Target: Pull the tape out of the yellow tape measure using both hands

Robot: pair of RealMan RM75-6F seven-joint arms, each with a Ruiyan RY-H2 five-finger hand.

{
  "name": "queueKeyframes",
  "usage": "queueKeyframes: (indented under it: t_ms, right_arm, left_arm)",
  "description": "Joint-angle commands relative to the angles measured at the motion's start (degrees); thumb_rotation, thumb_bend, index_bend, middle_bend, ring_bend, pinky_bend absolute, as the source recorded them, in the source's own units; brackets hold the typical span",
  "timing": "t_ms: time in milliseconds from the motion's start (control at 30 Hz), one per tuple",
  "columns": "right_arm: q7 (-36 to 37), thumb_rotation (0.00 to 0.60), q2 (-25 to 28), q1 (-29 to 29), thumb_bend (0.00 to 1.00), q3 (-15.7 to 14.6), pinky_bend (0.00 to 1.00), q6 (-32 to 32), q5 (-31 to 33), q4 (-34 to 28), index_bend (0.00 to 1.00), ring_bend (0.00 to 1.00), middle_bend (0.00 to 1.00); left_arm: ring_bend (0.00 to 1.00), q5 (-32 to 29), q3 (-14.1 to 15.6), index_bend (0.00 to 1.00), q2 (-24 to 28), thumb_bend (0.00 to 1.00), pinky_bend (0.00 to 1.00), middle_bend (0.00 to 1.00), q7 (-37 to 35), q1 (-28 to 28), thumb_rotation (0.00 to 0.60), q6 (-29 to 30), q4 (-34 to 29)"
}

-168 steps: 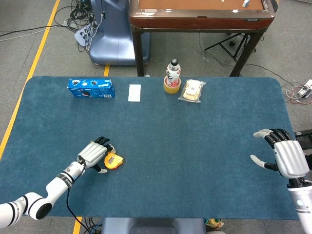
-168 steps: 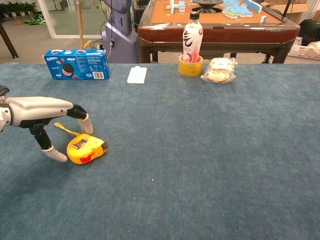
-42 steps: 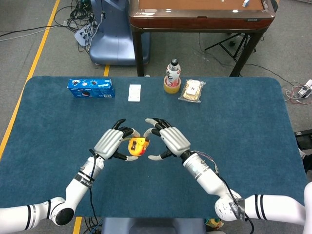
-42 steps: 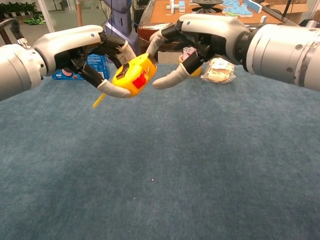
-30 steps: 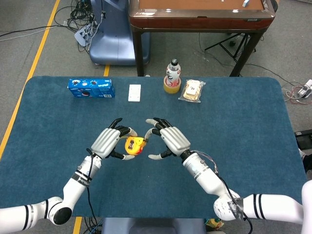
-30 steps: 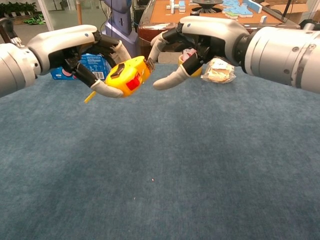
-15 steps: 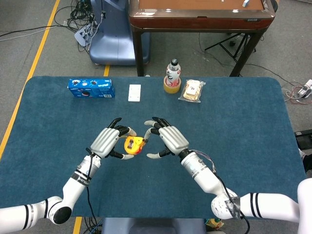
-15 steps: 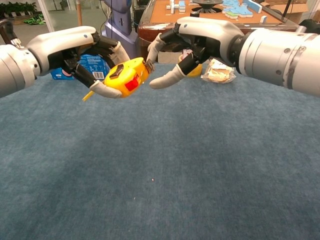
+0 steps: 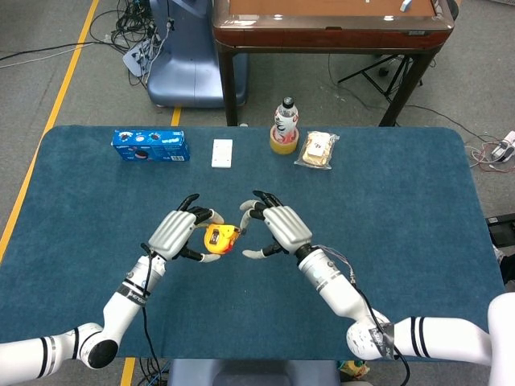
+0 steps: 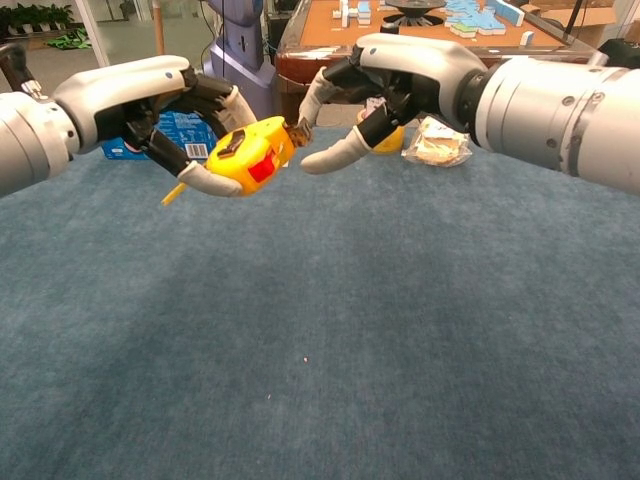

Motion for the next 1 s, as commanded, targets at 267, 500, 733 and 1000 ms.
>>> queueKeyframes:
  t_ms: [267,500,733,1000]
  right_arm:
    - [0.1,0.6,0.1,0.1,0.24,-0.1,0.0,0.1,0.2,0.2,0.69,0.0,0.27]
    - [0.3,0.6,0.2,-0.1,0.3,-0.2,0.0,0.2,0.4,0.5,0.71,0.0,0.29]
    - [0.4,0.6,0.2,0.0,0.37,-0.2,0.0,0.1,0.4,0.6,0.72,0.0,0.3]
    - [0.6,0.6,0.0,0.1,0.45,-0.2,0.0,0.0,0.6,1.0,0.72,0.0,0.31]
  left_arm:
    - [0.3,-0.1,0.1,0.49,-0.2,0.11,0.0,0.51,-0.3,0.1,0.6,-0.1,0.5]
    - [0.3,-0.1,0.2,0.49,-0.2,0.11,0.0,0.51,-0.6,0.2,0.6,-0.3,0.9]
    - [0.3,0.1,0.2,0.49,-0.3,0.11,0.0,0.51,-0.9,0.2,0.6,-0.3,1.0]
    - [0.3,0.1,0.2,0.49,-0.2,0.11,0.0,0.51,-1.0,0.4,0.6,-0.3,1.2]
